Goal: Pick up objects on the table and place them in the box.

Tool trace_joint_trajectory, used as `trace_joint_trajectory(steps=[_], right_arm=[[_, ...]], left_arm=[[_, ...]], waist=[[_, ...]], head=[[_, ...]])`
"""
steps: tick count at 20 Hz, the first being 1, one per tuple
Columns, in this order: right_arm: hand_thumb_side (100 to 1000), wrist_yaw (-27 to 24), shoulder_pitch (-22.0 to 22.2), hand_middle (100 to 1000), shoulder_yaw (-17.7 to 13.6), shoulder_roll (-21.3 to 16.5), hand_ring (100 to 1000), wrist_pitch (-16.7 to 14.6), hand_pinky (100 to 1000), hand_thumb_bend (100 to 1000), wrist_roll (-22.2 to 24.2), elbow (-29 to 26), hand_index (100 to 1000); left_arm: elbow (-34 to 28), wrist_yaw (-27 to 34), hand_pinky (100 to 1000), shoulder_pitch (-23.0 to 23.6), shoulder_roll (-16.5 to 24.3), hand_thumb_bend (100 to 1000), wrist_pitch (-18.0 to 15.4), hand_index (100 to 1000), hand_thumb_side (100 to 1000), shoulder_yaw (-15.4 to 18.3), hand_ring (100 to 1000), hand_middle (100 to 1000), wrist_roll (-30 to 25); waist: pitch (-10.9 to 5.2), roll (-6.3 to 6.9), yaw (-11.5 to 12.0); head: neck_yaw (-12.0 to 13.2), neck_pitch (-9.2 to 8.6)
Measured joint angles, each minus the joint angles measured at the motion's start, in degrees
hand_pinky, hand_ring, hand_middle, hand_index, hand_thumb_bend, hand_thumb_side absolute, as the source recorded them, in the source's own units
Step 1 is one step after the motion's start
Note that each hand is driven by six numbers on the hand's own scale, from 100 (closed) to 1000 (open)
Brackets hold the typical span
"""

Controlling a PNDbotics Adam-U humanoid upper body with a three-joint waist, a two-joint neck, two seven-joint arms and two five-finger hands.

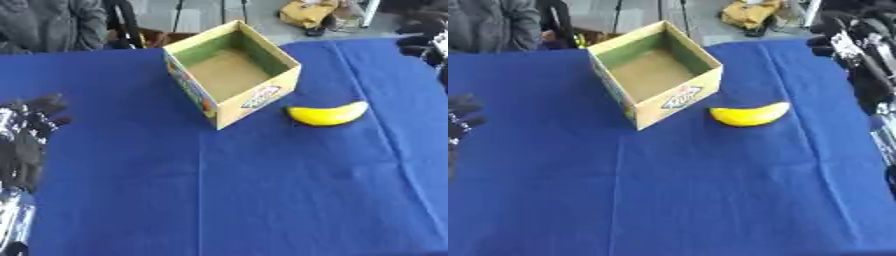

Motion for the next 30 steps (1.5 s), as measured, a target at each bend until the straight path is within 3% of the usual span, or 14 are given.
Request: trace_joint_trajectory(steps=[3,5,7,12,16,21,30], right_arm=[[593,4.1,-5.7,735,2.5,-2.6,763,0.6,810,280,3.9,5.3,861],[569,11.8,-12.4,738,2.6,-2.2,765,-1.2,806,299,9.7,12.3,859],[536,20.4,-16.3,740,1.9,-0.6,765,-4.7,798,333,14.7,19.2,855],[489,38.9,-20.6,743,0.6,3.7,760,-12.5,789,381,19.8,31.6,851],[488,48.2,-21.8,741,-0.2,6.4,757,-15.7,789,377,20.2,37.6,849],[499,52.8,-21.8,738,-0.5,8.6,753,-17.8,789,378,20.0,41.6,849],[517,54.2,-21.5,731,0.4,9.4,746,-20.2,791,396,23.5,42.1,844]], left_arm=[[0.0,0.0,751,0.0,0.0,445,0.0,683,1000,-0.2,793,740,-0.3],[0.0,0.0,751,0.0,0.0,445,0.0,683,1000,-0.2,793,740,-0.3],[0.0,0.0,751,0.0,0.0,445,0.0,683,1000,-0.2,793,740,-0.3],[0.0,0.0,751,-0.1,0.0,444,0.0,683,1000,-0.2,793,740,-0.4],[0.1,0.0,751,-0.1,0.0,444,0.0,683,1000,-0.5,793,740,-0.5],[0.3,0.0,751,-0.2,0.0,444,0.0,683,1000,-0.5,792,740,-0.7],[0.3,0.0,751,-0.2,0.0,444,0.0,683,1000,-0.5,792,739,-0.8]], waist=[[0.0,0.0,0.5],[0.02,-0.01,0.3],[0.03,-0.02,0.3],[0.06,0.02,0.9],[0.11,0.1,1.2],[0.15,0.17,1.2],[0.14,0.16,1.1]], head=[[-0.5,0.01],[-0.5,0.01],[-0.5,0.01],[-0.7,0.01],[-1.1,0.01],[-1.3,0.01],[-1.5,0.02]])
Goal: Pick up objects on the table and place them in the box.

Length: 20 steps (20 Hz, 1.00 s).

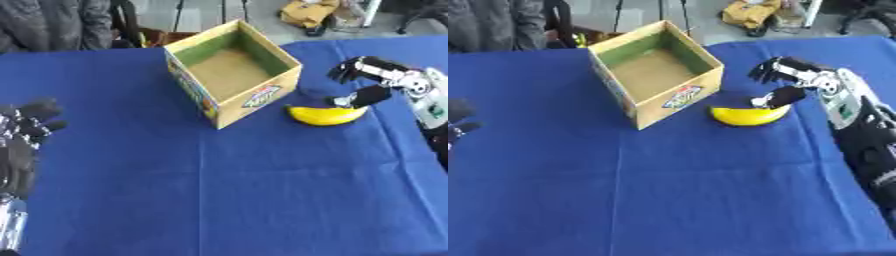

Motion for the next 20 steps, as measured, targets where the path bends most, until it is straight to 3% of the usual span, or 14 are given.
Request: trace_joint_trajectory(steps=[8,20], right_arm=[[522,0.5,1.3,721,0.7,0.7,738,0.0,788,390,3.2,-0.3,836],[512,3.5,2.0,714,1.5,1.8,729,-1.2,777,400,3.5,-0.4,823]], left_arm=[[0.0,0.0,751,0.0,0.0,445,0.0,683,1000,0.0,791,739,0.0],[0.0,0.0,751,0.0,0.0,444,0.0,683,1000,0.0,791,739,0.0]], waist=[[-0.05,-0.01,-0.2],[-0.12,0.01,0.1]], head=[[0.0,0.19],[0.0,0.2]])
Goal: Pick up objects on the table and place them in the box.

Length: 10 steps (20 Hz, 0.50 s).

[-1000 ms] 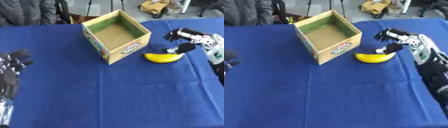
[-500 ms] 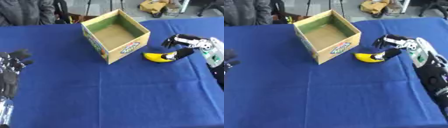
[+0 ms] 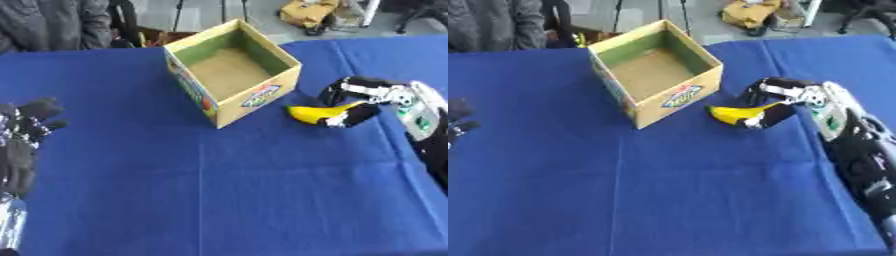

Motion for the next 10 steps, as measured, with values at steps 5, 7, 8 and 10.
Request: trace_joint_trajectory(steps=[5,7,8,10], right_arm=[[476,2.3,0.2,713,0.2,0.1,726,-0.8,771,398,-0.7,-0.3,821],[464,3.2,0.2,712,0.2,0.1,724,-1.1,770,389,-1.0,-0.3,820],[458,3.7,0.2,712,0.2,0.1,723,-1.3,769,387,-1.2,-0.3,820],[451,4.4,0.2,711,0.2,0.3,722,-1.6,768,384,-1.5,-0.3,819]], left_arm=[[0.0,0.0,751,0.0,0.0,444,0.0,683,1000,0.0,790,739,0.0],[0.0,0.0,751,0.0,0.0,444,0.0,682,1000,0.0,790,739,0.0],[0.0,0.0,751,0.0,0.0,445,0.0,682,1000,0.0,790,739,0.0],[0.0,0.0,751,0.0,0.0,445,0.0,682,1000,0.0,789,738,0.0]], waist=[[-0.01,-0.01,0.1],[-0.01,-0.01,0.1],[-0.01,0.0,0.1],[-0.04,0.02,0.1]], head=[[0.0,0.0],[0.0,0.0],[0.0,0.0],[0.0,0.0]])
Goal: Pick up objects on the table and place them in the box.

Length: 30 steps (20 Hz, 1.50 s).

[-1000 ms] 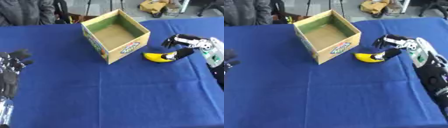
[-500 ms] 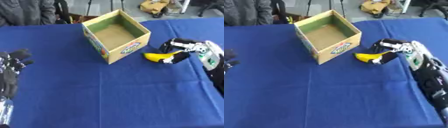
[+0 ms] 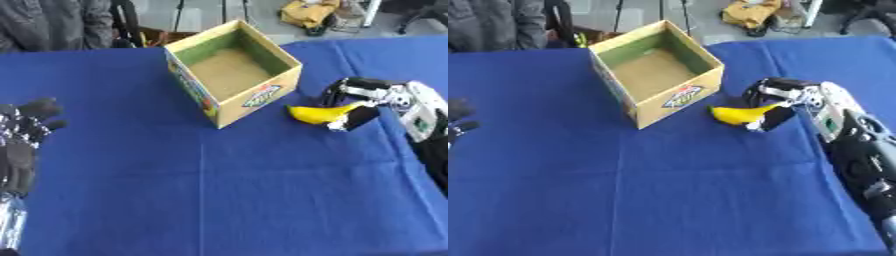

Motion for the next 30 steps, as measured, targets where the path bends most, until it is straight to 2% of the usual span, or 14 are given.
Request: trace_joint_trajectory(steps=[5,7,10,12,21,22,28,30], right_arm=[[395,1.3,0.0,679,0.0,0.2,686,-0.6,750,325,-0.6,0.0,791],[326,1.5,0.0,598,0.0,0.2,606,-0.7,730,202,-0.9,0.0,747],[267,1.7,0.0,530,0.0,0.2,534,-0.5,711,100,-1.4,0.0,681],[250,1.8,0.0,503,0.0,0.3,510,-0.3,708,100,-1.8,0.0,637],[222,1.7,0.0,493,0.0,0.3,502,0.0,706,100,-3.3,-0.3,617],[240,1.6,-0.3,493,0.0,0.1,502,0.0,705,100,-3.4,-0.6,617],[180,1.2,-2.0,495,0.4,-0.5,507,0.1,699,100,-3.6,-2.8,621],[132,1.2,-2.6,494,0.7,-0.8,505,0.1,695,100,-3.4,-3.3,619]], left_arm=[[0.0,0.0,751,0.0,0.0,446,0.0,682,1000,0.0,789,738,0.0],[0.0,0.0,751,0.0,0.0,446,0.0,682,1000,0.0,789,738,0.0],[0.0,0.0,751,0.0,0.0,446,0.0,682,1000,0.0,789,738,0.0],[0.0,0.0,750,0.0,0.0,446,0.0,682,1000,0.0,788,738,0.0],[0.0,0.0,750,0.1,0.0,448,0.0,683,1000,0.0,788,738,0.0],[0.0,0.0,750,0.1,0.0,447,0.0,683,1000,0.0,788,738,0.0],[0.0,0.0,750,0.2,0.0,448,0.0,683,1000,0.0,787,737,0.0],[0.0,0.0,750,0.2,0.0,449,0.0,683,1000,0.0,787,737,0.0]], waist=[[-0.04,0.01,0.0],[-0.05,0.02,-0.1],[-0.12,0.06,-0.1],[-0.14,0.13,-0.2],[-0.32,0.15,-0.4],[-0.36,0.11,-0.4],[-0.49,-0.22,-0.4],[-0.51,-0.4,-0.4]], head=[[0.0,0.0],[0.0,0.0],[0.0,0.0],[0.0,0.0],[0.0,0.0],[0.0,0.0],[0.0,0.0],[0.1,0.0]])
